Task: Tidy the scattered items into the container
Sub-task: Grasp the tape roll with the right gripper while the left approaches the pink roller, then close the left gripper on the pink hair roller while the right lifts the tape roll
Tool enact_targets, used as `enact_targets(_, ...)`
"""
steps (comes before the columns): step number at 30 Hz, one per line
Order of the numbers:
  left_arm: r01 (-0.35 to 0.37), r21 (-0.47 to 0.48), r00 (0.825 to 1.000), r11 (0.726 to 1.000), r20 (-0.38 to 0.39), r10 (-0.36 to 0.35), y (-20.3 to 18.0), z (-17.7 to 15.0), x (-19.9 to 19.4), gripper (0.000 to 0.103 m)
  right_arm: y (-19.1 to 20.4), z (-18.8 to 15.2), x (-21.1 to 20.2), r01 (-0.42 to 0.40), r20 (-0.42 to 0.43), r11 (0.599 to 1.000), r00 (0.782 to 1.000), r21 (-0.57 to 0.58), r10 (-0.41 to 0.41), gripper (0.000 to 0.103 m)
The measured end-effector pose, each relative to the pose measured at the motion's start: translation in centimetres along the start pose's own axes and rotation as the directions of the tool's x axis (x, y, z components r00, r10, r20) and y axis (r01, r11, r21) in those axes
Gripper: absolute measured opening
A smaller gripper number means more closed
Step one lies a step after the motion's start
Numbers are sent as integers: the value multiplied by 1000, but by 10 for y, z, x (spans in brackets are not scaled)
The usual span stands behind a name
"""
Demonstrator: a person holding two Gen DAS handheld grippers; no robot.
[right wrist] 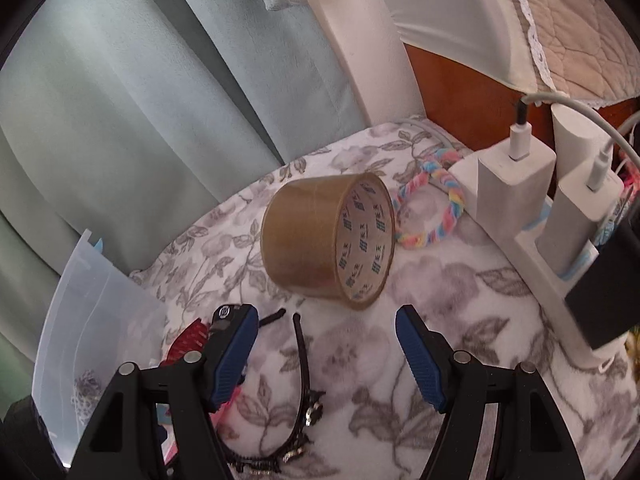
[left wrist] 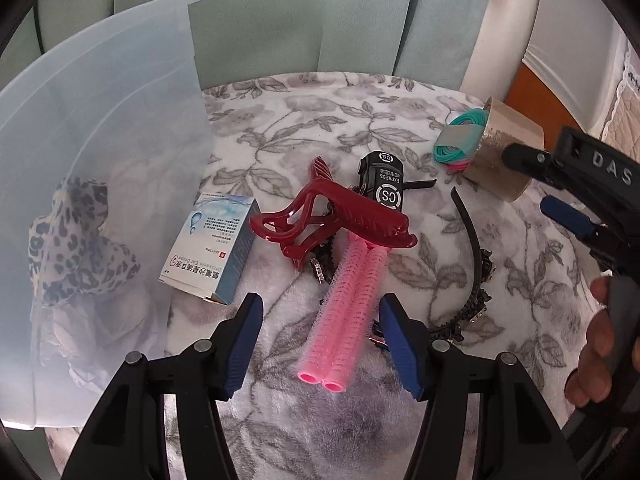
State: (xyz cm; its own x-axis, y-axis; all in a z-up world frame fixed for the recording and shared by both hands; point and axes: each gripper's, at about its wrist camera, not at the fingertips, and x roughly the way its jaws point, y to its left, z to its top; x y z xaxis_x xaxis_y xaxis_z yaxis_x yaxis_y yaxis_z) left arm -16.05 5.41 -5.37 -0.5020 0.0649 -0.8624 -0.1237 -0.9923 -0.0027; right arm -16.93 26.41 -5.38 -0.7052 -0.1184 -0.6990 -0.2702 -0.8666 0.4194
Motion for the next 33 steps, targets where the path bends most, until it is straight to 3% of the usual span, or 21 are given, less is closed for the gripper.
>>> enact_targets(7, 49, -29, 999, 998, -12, -49, 3, -1, 11, 46, 9, 12, 26, 2, 28, 1000, 1000, -31, -1, 75)
enact_targets(12, 71, -36, 997, 997, -7, -72, 5, 0, 14, 43, 12, 17, 34, 6, 53, 1000, 999, -29, -4, 74)
enact_targets(16, 80, -44, 997, 996, -7, -80, 6, -1, 15, 43, 10, 18, 28, -18, 74, 1000, 997, -12, 19, 50)
enact_targets(27, 104, -57, 994, 993, -9, -105, 6, -2, 8, 34, 1, 11, 1, -34, 76, 999, 997, 27, 32, 49)
enact_targets(33, 105, -45, 994, 993, -9, -105, 2, -6, 1, 29, -8, 6, -24, -33, 70, 996, 997, 78, 28, 43)
